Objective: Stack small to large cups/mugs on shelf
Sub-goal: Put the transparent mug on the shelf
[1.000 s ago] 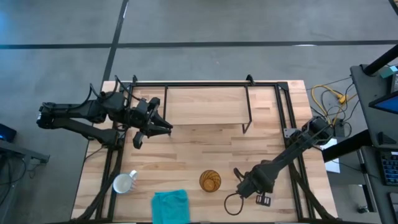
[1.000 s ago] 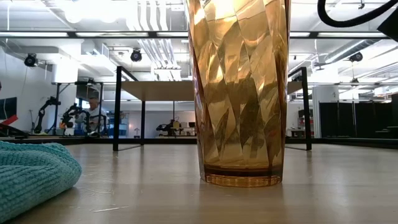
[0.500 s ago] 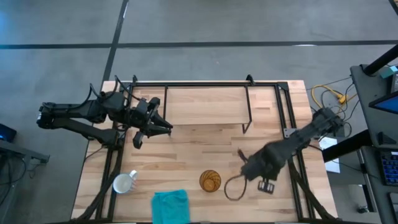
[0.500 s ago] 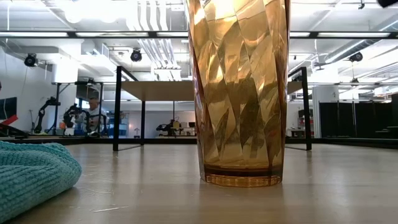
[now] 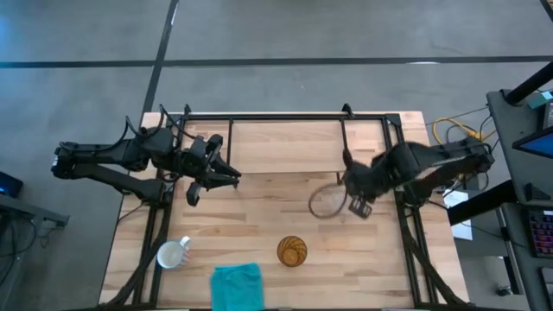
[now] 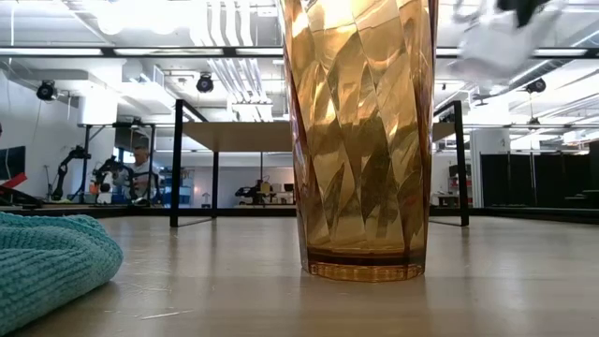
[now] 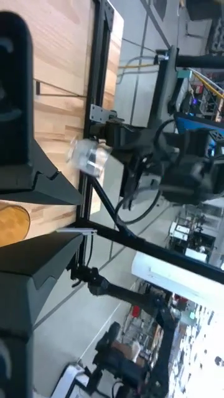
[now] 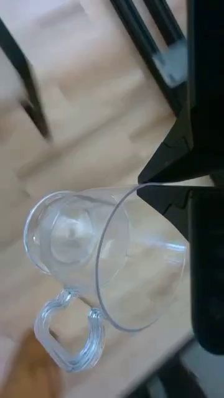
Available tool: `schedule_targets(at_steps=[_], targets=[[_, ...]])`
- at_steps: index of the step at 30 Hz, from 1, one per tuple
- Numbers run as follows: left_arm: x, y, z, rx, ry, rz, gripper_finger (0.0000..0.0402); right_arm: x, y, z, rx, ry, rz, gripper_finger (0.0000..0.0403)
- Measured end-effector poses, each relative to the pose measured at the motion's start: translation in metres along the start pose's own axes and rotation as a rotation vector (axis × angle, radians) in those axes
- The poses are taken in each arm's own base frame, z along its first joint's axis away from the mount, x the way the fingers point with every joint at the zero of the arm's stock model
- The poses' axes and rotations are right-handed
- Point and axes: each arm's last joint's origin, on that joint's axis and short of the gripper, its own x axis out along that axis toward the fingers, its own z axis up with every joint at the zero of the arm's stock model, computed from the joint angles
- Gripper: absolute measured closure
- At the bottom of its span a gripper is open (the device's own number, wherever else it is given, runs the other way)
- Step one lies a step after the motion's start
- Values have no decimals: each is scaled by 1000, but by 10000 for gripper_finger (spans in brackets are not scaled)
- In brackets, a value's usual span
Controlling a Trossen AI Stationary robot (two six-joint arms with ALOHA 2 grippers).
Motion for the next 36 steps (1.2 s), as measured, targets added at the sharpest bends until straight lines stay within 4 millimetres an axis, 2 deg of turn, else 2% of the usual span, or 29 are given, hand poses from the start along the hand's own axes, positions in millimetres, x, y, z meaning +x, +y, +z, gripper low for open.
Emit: schedule_targets(at_steps=[4, 8, 13, 18, 26, 31, 36], targets=[[7, 4, -3, -4, 10, 68, 334, 4, -19, 20, -21, -30, -64, 395], [19, 11, -8, -4, 16, 209, 334, 7, -34, 40, -56, -25, -97, 395], [39, 24, -18, 3, 29, 394, 334, -10, -50, 63, -93, -99, -106, 395], [66, 36, -23, 10, -3, 419, 334, -26, -58, 87, -170, -151, -104, 395], [106, 69, -28, 46, -59, 481, 334, -22, -70, 127, -228, -140, -100, 395], [124, 94, -43, -14, -7, 543, 334, -16, -79, 140, -229, -117, -89, 395], [136, 107, -58, -44, 38, 569, 334, -12, -92, 139, -216, -94, -98, 395]])
